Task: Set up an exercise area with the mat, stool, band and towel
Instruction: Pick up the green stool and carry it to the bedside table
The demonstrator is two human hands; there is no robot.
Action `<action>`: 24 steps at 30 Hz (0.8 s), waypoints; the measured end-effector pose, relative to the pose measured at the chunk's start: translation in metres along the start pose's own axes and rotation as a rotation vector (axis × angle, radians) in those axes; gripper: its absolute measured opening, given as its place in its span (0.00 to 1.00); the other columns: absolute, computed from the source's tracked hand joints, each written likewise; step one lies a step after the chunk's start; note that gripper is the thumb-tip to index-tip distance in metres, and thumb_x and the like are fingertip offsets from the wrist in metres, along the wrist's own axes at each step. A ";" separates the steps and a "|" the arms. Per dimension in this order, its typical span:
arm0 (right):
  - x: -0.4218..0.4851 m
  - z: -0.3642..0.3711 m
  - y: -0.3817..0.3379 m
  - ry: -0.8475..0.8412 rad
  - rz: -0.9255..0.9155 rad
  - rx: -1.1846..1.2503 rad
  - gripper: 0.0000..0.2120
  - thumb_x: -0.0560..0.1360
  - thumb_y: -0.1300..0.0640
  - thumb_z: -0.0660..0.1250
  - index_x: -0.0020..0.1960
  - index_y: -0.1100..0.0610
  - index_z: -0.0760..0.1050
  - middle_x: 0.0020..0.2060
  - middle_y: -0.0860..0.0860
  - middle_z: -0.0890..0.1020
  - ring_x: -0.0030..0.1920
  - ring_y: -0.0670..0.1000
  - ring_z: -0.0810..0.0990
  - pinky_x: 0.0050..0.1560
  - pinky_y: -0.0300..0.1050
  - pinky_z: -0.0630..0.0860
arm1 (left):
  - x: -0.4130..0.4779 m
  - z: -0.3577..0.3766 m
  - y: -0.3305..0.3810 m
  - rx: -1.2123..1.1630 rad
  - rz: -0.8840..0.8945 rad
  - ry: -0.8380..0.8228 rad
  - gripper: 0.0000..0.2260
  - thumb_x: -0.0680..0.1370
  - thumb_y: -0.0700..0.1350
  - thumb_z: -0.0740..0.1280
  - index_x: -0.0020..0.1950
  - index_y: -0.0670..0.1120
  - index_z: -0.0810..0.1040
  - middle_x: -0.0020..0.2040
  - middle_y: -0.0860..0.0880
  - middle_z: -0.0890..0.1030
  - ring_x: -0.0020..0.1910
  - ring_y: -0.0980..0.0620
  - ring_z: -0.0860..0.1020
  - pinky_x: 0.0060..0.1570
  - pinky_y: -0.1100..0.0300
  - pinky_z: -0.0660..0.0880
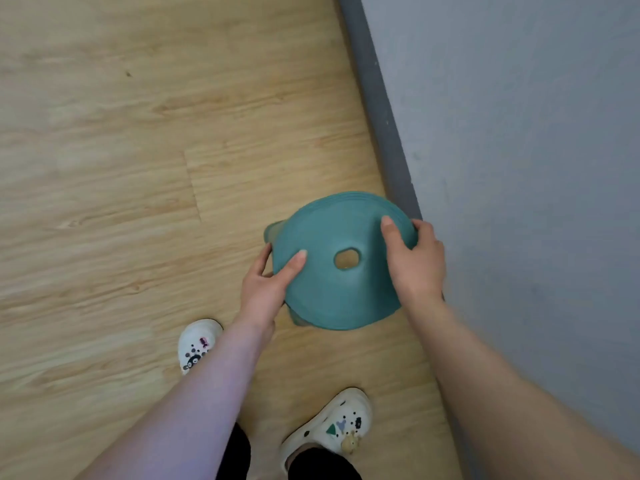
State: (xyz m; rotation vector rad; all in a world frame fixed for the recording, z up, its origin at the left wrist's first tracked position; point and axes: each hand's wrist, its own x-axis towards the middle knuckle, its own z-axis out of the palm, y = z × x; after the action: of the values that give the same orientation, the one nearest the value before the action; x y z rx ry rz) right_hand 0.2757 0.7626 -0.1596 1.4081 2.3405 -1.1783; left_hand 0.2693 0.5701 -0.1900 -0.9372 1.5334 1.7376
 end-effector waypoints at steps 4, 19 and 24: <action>-0.037 -0.012 -0.074 -0.019 -0.090 0.028 0.25 0.74 0.37 0.64 0.63 0.51 0.72 0.56 0.53 0.76 0.55 0.53 0.76 0.62 0.49 0.71 | -0.031 -0.034 0.073 -0.017 0.075 0.024 0.32 0.66 0.50 0.77 0.69 0.51 0.72 0.51 0.53 0.84 0.43 0.57 0.83 0.38 0.63 0.78; -0.234 -0.031 -0.362 -0.318 -0.146 0.210 0.34 0.64 0.27 0.61 0.64 0.44 0.74 0.59 0.43 0.79 0.61 0.48 0.76 0.67 0.54 0.70 | -0.191 -0.226 0.343 -0.036 0.278 -0.014 0.35 0.60 0.57 0.78 0.66 0.51 0.75 0.48 0.51 0.85 0.38 0.57 0.83 0.31 0.64 0.76; -0.287 -0.010 -0.430 -0.331 -0.226 0.204 0.34 0.64 0.27 0.60 0.64 0.44 0.73 0.59 0.45 0.79 0.60 0.51 0.76 0.66 0.56 0.71 | -0.224 -0.284 0.403 -0.015 0.378 0.019 0.24 0.67 0.55 0.75 0.61 0.52 0.78 0.47 0.53 0.85 0.40 0.58 0.84 0.34 0.63 0.77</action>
State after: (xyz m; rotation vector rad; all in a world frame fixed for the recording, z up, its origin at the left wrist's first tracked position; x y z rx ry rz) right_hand 0.0870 0.4713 0.2244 0.9227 2.2338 -1.6118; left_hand 0.0864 0.2378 0.1965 -0.7035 1.8012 2.0031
